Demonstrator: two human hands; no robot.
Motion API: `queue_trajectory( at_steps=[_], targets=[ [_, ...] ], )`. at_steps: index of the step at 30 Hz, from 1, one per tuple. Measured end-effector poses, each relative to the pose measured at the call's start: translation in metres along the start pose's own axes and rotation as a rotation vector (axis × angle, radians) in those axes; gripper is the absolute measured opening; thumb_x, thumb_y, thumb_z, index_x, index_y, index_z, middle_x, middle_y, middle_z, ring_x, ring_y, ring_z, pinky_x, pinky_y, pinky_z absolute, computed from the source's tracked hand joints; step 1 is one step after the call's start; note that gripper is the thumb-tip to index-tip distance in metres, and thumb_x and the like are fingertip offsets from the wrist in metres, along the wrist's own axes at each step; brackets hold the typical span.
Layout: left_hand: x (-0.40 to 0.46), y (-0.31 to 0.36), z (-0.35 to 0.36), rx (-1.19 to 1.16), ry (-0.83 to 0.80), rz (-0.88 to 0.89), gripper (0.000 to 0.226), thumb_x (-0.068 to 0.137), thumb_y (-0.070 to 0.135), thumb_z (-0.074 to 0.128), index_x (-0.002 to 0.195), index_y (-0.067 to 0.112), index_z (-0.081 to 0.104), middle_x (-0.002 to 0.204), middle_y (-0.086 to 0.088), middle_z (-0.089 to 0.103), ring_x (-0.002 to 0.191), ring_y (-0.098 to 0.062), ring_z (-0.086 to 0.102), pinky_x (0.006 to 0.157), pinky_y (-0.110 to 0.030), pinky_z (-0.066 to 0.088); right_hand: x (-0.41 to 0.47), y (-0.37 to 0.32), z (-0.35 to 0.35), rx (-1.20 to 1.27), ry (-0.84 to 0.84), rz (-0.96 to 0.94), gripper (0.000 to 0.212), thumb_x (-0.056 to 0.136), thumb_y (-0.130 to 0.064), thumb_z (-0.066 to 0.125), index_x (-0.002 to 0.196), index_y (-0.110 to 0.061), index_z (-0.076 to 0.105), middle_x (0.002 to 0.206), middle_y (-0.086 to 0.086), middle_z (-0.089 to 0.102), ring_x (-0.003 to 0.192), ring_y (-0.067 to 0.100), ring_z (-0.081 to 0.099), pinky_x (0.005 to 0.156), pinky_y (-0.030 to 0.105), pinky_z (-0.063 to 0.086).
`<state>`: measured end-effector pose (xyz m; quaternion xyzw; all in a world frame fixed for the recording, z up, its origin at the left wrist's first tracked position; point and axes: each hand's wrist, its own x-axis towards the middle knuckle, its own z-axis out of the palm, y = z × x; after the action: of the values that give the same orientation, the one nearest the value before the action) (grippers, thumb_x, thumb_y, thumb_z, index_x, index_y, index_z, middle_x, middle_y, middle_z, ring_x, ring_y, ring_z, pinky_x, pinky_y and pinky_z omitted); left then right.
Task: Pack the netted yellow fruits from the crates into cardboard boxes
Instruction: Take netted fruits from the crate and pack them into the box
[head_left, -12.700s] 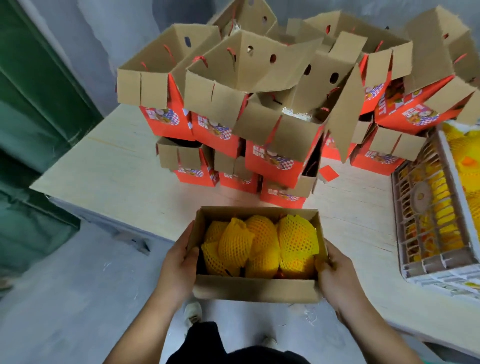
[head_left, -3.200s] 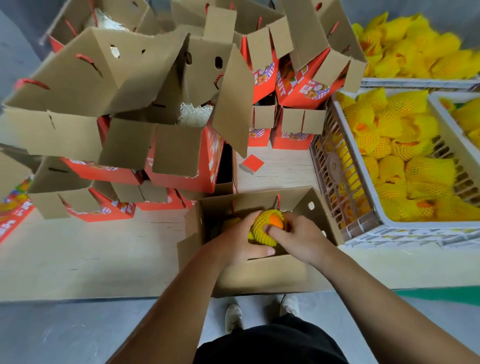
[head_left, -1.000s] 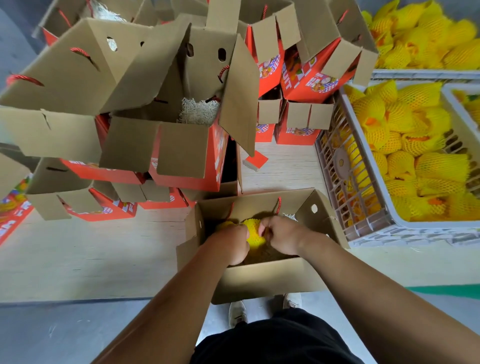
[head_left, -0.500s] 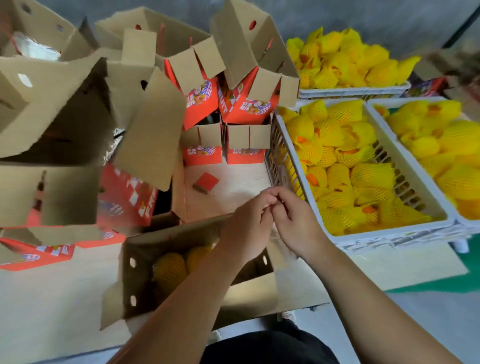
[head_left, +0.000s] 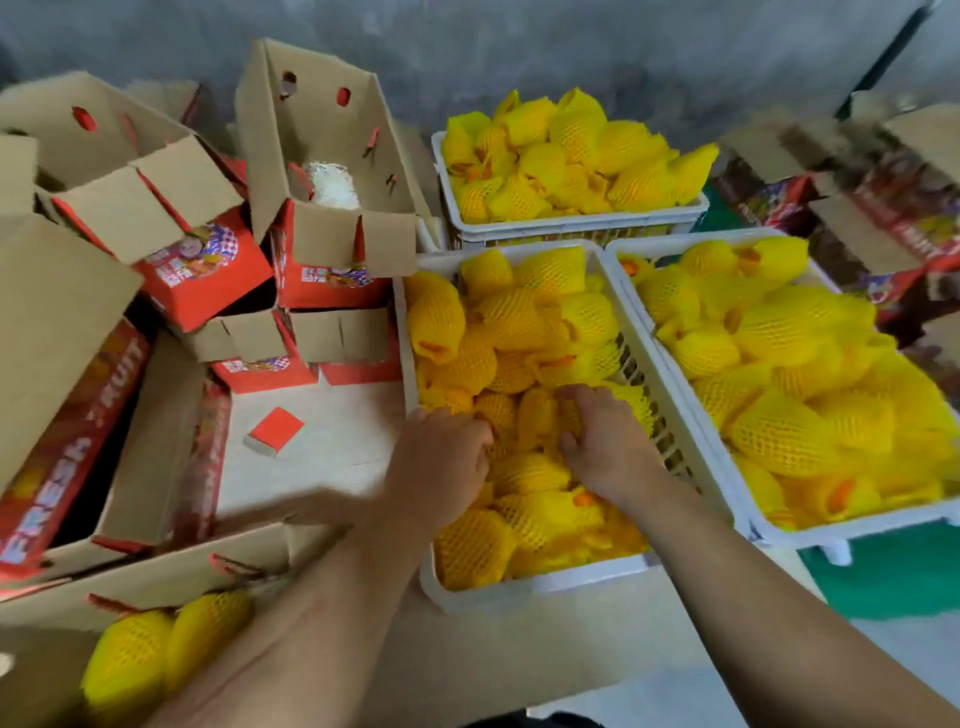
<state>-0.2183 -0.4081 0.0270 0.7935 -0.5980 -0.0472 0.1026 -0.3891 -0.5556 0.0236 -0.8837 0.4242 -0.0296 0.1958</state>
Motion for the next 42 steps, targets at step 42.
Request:
queue_trajectory(
  at_steps=[42],
  targets=[
    [-0.008, 0.015, 0.011, -0.586, 0.168, -0.226, 0.028, 0.099, 0.058, 0.05, 0.115, 0.039, 0.064, 0.086, 0.023, 0.068, 0.08, -0.003, 0.065, 0.071, -0.034, 0.053, 0.018, 0.013, 0.021, 1.137, -1.017, -0.023, 0.064, 0.071, -0.051, 0.089, 0.128, -0.058, 0.06, 0.134, -0.008, 0.068, 0.123, 0.015, 0.066, 0.094, 0.033, 0.057]
  ],
)
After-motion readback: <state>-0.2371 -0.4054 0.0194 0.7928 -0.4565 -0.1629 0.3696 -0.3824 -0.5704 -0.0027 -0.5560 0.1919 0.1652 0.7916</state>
